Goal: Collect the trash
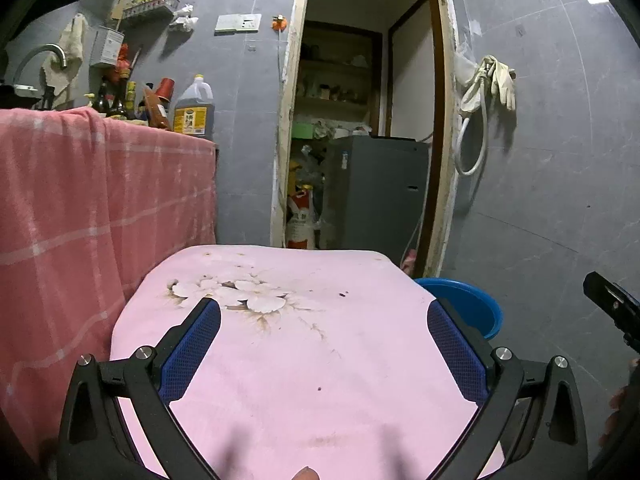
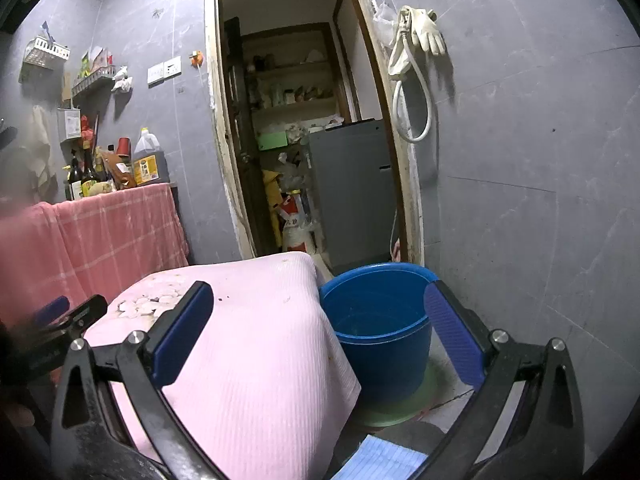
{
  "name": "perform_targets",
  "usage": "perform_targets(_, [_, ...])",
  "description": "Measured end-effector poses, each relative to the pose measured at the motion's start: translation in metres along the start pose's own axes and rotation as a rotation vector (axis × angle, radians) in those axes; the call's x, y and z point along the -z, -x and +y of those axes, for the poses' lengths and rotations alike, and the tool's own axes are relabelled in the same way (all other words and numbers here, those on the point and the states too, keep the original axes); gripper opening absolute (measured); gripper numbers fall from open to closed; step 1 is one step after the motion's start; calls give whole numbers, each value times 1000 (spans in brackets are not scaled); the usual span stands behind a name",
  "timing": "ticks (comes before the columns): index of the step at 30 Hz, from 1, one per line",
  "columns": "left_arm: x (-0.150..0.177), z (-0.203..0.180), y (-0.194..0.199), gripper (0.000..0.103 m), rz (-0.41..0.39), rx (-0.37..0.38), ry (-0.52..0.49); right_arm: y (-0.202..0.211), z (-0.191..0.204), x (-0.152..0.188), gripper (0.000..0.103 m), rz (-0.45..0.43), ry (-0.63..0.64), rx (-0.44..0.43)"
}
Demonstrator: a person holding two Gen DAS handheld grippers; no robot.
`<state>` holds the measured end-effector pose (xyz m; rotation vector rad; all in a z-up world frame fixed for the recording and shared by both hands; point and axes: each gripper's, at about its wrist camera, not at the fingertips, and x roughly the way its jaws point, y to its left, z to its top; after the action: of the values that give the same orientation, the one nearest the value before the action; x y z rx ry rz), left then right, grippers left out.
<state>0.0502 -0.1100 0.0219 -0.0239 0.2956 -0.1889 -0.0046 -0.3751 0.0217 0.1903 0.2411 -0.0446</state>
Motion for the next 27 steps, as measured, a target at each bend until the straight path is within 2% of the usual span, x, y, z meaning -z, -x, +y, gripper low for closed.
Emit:
perform_targets(5, [11,-2,-4,102,24,-4,-2,0,4,11,103,-18,45,81])
perform_targets(27, [34,4,-6,102,25,-48,10,-3,7,29,103,-6,53,72])
